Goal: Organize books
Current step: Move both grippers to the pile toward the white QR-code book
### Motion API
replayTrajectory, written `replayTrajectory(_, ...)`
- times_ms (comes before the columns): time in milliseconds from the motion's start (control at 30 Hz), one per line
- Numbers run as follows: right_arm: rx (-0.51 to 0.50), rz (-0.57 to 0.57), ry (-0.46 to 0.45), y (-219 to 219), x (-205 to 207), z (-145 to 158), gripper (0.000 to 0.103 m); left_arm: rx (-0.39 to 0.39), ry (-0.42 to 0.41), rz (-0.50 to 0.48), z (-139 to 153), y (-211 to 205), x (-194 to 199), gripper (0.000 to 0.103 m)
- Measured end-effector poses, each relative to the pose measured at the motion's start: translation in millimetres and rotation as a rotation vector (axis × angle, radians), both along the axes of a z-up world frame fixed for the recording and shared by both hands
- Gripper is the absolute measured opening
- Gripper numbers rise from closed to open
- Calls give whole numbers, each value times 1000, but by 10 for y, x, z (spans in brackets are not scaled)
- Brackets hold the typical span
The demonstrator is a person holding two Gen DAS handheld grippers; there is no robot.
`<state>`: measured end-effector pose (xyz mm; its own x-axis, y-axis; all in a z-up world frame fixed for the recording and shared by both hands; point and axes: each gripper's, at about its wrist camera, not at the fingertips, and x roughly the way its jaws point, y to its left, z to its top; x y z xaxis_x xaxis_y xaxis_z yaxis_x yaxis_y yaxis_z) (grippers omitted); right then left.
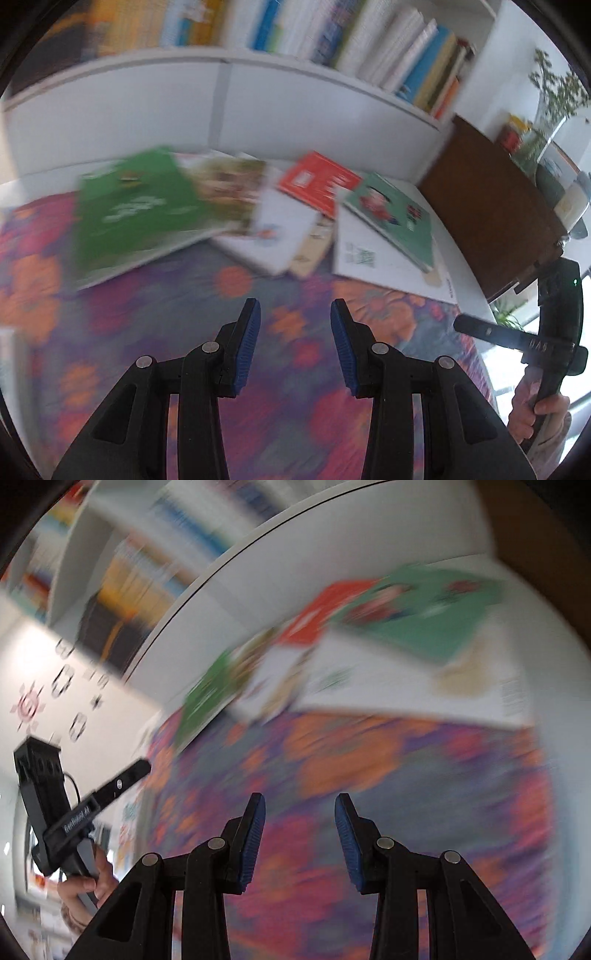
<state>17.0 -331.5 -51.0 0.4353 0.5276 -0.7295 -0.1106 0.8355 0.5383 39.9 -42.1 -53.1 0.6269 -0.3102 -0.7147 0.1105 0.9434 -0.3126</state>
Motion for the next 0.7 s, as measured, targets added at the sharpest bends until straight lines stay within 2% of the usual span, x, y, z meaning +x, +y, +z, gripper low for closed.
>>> replayTrajectory(133,-9,-92,30,-458,263,-117,38,2,58,-42,-272,-451,424,37)
replayTrajectory(267,-16,-175,60,-786,443,-237,38,13,83,-39,-454,-662,694,37)
replayTrajectory(467,-100,-204,62,-968,538,-269,38,-2,99,-47,-566,-771,926,37)
replayTrajectory(567,-44,-196,70,-972,562,-331,38,-46,98,-50,-588,-780,970,38)
replayTrajectory(700,-102,-170,55,-826,595,-349,41,-38,107,-86,-573,-817,980,39)
